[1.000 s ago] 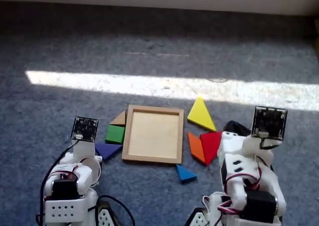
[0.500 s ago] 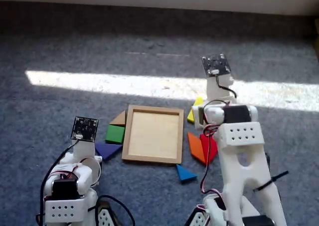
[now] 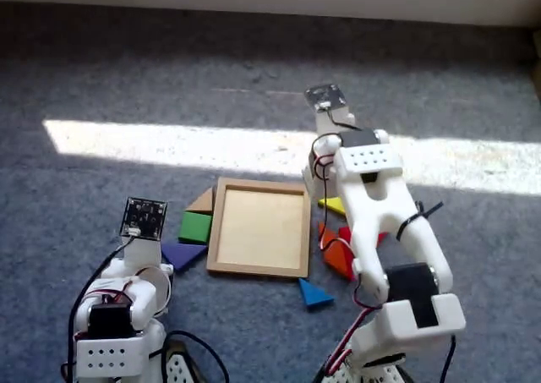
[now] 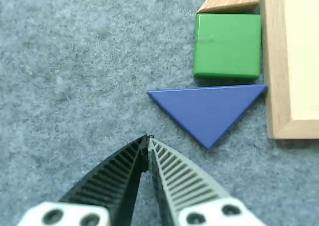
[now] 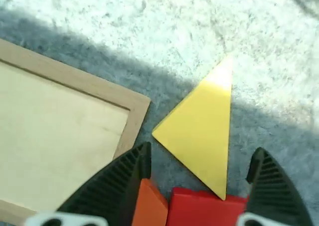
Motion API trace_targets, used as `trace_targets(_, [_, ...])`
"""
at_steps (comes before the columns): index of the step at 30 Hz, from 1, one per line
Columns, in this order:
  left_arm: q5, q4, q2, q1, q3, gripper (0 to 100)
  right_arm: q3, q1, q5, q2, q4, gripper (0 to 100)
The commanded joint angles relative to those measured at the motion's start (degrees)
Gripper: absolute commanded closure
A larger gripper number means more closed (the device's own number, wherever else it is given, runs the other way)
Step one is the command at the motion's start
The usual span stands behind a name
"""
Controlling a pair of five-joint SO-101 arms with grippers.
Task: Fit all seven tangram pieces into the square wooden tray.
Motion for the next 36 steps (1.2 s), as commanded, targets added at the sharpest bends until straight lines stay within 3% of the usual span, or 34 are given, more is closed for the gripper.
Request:
trace_targets(1, [-0.44,0.35,-2.59,-0.66,1.19,99,-5.32,-0.57,0.70,3.12,-0.66,69.4])
trace_targets(18, [-0.44,0.35,-2.59,-0.66,1.19,99,-8.92,-1.45,0.53,12.79,-0.92,69.4])
trace_targets(36, [-0.44,0.35,-2.59,-0.66,1.19,99,-8.75,1.10,0.35,13.58,-1.01,69.5])
